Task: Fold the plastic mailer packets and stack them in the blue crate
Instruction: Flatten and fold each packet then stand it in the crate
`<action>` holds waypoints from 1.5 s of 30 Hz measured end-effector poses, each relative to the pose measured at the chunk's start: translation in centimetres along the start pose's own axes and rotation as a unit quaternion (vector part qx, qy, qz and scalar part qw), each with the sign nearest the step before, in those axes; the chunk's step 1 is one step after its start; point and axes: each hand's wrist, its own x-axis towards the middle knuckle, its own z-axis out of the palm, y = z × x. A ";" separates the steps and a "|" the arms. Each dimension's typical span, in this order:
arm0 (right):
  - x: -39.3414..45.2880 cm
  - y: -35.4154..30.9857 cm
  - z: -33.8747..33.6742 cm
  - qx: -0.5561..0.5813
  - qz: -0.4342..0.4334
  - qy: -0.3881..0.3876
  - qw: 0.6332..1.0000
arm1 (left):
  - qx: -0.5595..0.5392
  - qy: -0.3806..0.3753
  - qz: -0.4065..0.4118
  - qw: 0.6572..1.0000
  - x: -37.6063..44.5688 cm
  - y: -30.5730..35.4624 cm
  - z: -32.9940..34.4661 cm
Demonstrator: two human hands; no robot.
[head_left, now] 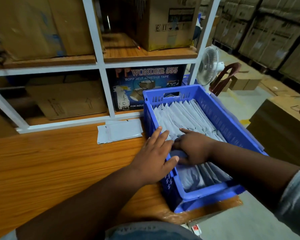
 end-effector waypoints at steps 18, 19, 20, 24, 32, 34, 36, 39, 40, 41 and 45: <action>19.8 -7.5 -12.2 0.031 0.093 0.026 0.995 | 0.064 0.000 -0.194 0.979 -0.1 -20.1 -5.6; 20.8 -8.4 -11.3 0.068 0.123 -0.001 0.990 | 0.066 -0.010 -0.214 0.975 -0.5 -21.6 -5.0; 21.6 -9.3 -10.3 0.104 0.151 -0.022 0.983 | 0.056 -0.015 -0.235 0.970 -0.9 -23.2 -4.4; 22.6 -12.4 -6.7 0.208 0.213 -0.112 0.948 | 0.064 -0.040 -0.250 0.965 -1.8 -27.4 -2.0; 22.3 -13.6 -4.7 0.421 0.309 -0.070 0.850 | 0.137 -0.030 -0.213 0.967 -0.3 -29.8 -0.2; 21.7 -14.2 -4.5 0.452 0.316 -0.031 0.834 | 0.139 -0.007 -0.195 0.971 -0.8 -30.2 -0.4; 20.5 -14.8 -3.9 0.463 0.323 -0.002 0.825 | 0.099 0.041 -0.199 0.974 -1.4 -30.5 -0.7; 17.7 -15.9 -2.9 0.413 0.326 0.070 0.848 | -0.018 0.122 -0.195 0.973 -3.1 -30.9 -1.9; 16.8 -16.2 -2.8 0.392 0.321 0.094 0.857 | -0.064 0.143 -0.182 0.971 -3.9 -30.8 -2.7; 16.2 -16.4 -2.8 0.378 0.315 0.117 0.863 | -0.101 0.160 -0.164 0.968 -4.8 -30.5 -3.6; 14.9 -17.2 -3.8 0.392 0.307 0.176 0.849 | -0.298 0.119 -0.155 0.934 -9.0 -27.3 -7.1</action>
